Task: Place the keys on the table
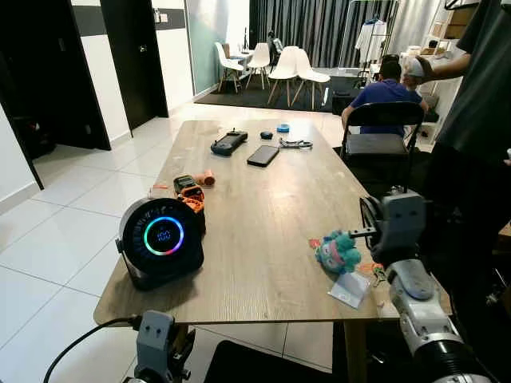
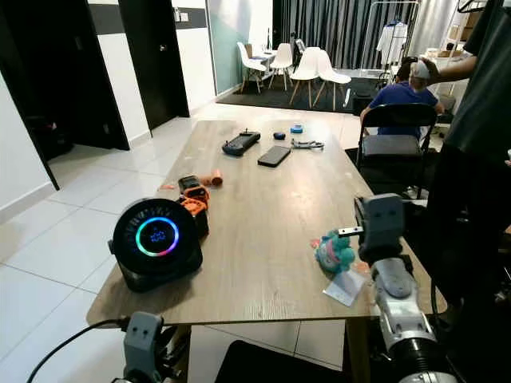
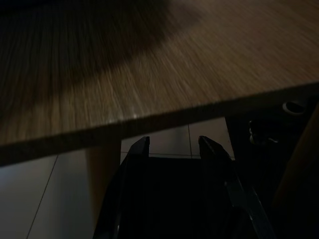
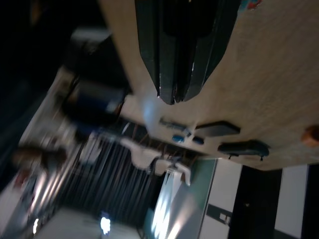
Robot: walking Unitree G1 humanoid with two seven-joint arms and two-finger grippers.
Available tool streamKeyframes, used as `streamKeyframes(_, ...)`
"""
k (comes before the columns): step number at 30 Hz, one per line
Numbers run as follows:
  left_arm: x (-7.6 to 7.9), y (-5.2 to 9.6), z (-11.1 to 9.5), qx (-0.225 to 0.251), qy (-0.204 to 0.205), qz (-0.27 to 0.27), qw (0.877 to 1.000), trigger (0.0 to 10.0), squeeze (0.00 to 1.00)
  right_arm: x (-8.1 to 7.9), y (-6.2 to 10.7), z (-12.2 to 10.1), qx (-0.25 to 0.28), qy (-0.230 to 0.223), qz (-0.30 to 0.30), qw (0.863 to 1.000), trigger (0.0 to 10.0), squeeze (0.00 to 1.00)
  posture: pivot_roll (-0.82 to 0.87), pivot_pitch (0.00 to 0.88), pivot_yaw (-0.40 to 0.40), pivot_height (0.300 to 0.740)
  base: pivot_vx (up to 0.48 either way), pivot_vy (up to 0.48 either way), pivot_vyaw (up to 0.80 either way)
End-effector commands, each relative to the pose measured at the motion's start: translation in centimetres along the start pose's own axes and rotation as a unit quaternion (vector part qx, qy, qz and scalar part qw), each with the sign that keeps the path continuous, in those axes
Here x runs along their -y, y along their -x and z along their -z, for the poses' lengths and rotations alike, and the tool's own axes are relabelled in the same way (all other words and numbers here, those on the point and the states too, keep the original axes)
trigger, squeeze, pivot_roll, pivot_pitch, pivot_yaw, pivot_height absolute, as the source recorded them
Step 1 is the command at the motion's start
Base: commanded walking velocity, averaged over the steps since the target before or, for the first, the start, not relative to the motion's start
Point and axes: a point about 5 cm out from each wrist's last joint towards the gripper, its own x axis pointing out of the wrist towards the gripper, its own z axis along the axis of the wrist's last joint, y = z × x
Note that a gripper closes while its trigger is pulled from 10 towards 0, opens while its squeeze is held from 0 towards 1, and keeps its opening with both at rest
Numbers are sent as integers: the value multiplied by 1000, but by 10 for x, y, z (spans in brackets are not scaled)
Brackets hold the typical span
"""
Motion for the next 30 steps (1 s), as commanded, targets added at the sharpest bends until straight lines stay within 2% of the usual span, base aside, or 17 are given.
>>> streamKeyframes(1, 4, 2, 5, -6, 8, 1, 1000, 10000, 0, -7, 0, -11, 46, 74, -18, 996, 10000, 0, 28, 53, 21, 740, 0, 0, 0)
streamKeyframes(2, 4, 3, 5, -6, 8, -1, 1000, 10000, 0, -15, 4, -13, 68, 123, -36, 989, 10000, 0, 27, 54, 21, 740, 0, 0, 0)
streamKeyframes(3, 4, 3, 5, -6, 8, -1, 1000, 10000, 0, -20, 7, -15, 80, 152, -48, 984, 10000, 0, 27, 54, 21, 740, 0, 0, 0)
streamKeyframes(5, 4, 3, 5, -6, 8, -2, 1000, 10000, 0, -27, 10, -12, 82, 169, -61, 980, 10000, 0, 26, 58, 22, 740, 0, 0, 0)
streamKeyframes(9, 6, 4, 7, -9, 8, -1, 1000, 10000, 0, -33, 18, -3, 46, 120, -39, 991, 10000, 0, 26, 62, 24, 740, 0, 0, 0)
streamKeyframes(12, 6, 4, 7, -11, 8, 0, 1000, 10000, 0, -33, 20, -1, 40, 147, -29, 988, 10000, 0, 25, 62, 25, 740, 0, 0, 0)
streamKeyframes(14, 6, 3, 7, -14, 7, 1, 1000, 10000, 0, -38, 23, -1, 61, 206, -46, 975, 10000, 0, 23, 65, 27, 740, 0, 0, 0)
streamKeyframes(16, 7, 3, 8, -16, 7, 2, 1000, 10000, 0, -40, 23, 0, 56, 202, -53, 976, 10000, 0, 22, 67, 27, 740, 0, 0, 0)
streamKeyframes(17, 7, 2, 8, -17, 8, 2, 1000, 10000, 0, -39, 23, 4, 33, 163, -47, 985, 10000, 0, 22, 66, 27, 740, 0, 0, 0)
streamKeyframes(18, 7, 2, 8, -19, 9, 2, 1000, 10000, 0, -37, 23, 11, -14, 64, -22, 998, 10000, 0, 21, 66, 26, 740, 0, 0, 0)
streamKeyframes(19, 7, 2, 8, -19, 10, 3, 1000, 10000, 0, -35, 23, 19, -57, -43, 8, 997, 10000, 0, 21, 66, 26, 740, 0, 0, 0)
streamKeyframes(20, 7, 2, 8, -19, 10, 3, 1000, 10000, 0, -35, 23, 19, -57, -43, 8, 997, 10000, 0, 21, 66, 26, 740, 0, 0, 0)
streamKeyframes(22, 8, 2, 8, -20, 11, 3, 1000, 10000, 0, -33, 26, 30, -106, -192, 55, 974, 10000, 0, 23, 64, 24, 740, 0, 0, 0)
streamKeyframes(23, 8, 2, 8, -20, 11, 3, 1000, 10000, 0, -33, 26, 30, -106, -192, 55, 974, 10000, 0, 23, 64, 24, 740, 0, 0, 0)
streamKeyframes(24, 9, 2, 8, -20, 12, 4, 1000, 10000, 0, -32, 27, 34, -116, -223, 62, 966, 10000, 0, 23, 64, 23, 740, 0, 0, 0)
streamKeyframes(25, 9, 2, 8, -20, 12, 4, 1000, 10000, 0, -32, 29, 36, -121, -233, 64, 963, 10000, 0, 23, 63, 23, 740, 0, 0, 0)
streamKeyframes(30, 9, 2, 9, -21, 14, 5, 1000, 10000, 0, -35, 34, 40, -132, -244, 60, 959, 10000, 0, 23, 64, 23, 740, 0, 0, 0)
